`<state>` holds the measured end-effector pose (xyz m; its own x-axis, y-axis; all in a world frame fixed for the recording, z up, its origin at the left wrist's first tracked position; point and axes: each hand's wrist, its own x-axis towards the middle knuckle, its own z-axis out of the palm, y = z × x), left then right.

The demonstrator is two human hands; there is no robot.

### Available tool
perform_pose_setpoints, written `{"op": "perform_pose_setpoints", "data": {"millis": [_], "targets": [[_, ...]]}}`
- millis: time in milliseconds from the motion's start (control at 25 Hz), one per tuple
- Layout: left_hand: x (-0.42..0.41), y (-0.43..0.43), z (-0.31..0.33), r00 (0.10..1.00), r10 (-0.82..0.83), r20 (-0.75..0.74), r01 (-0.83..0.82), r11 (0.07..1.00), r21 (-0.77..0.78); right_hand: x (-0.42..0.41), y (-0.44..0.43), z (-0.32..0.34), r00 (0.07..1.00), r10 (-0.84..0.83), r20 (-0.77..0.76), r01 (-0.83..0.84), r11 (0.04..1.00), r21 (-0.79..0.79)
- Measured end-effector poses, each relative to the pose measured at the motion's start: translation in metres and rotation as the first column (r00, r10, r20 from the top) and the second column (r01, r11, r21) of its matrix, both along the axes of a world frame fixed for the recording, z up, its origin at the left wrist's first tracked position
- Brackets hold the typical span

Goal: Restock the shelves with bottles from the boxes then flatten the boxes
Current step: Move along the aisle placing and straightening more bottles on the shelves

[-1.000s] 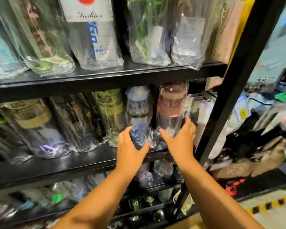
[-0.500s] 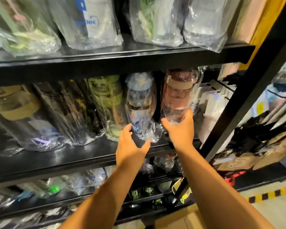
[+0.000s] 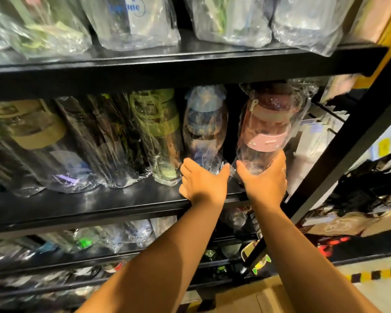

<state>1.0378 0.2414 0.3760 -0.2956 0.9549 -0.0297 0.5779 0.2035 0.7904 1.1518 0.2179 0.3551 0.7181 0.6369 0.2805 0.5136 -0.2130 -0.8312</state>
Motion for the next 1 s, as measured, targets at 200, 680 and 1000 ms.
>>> {"op": "perform_pose_setpoints", "data": {"millis": [200, 680, 1000], "targets": [[0.008, 0.017, 0.002, 0.998, 0.054, -0.043, -0.056, 0.997, -0.062, -0.002, 0.005, -0.002, 0.999, -0.029, 0.022, 0.03, 1.0, -0.007], [-0.005, 0.007, -0.013, 1.0, -0.016, 0.002, 0.016, 0.999, 0.049, 0.0, 0.006, -0.004, 0.999, -0.031, 0.042, 0.031, 1.0, -0.006], [-0.024, 0.002, -0.019, 0.994, -0.076, -0.081, 0.082, 0.994, 0.071, 0.001, 0.004, -0.003, 0.999, 0.053, 0.014, -0.052, 0.997, -0.064]]}}
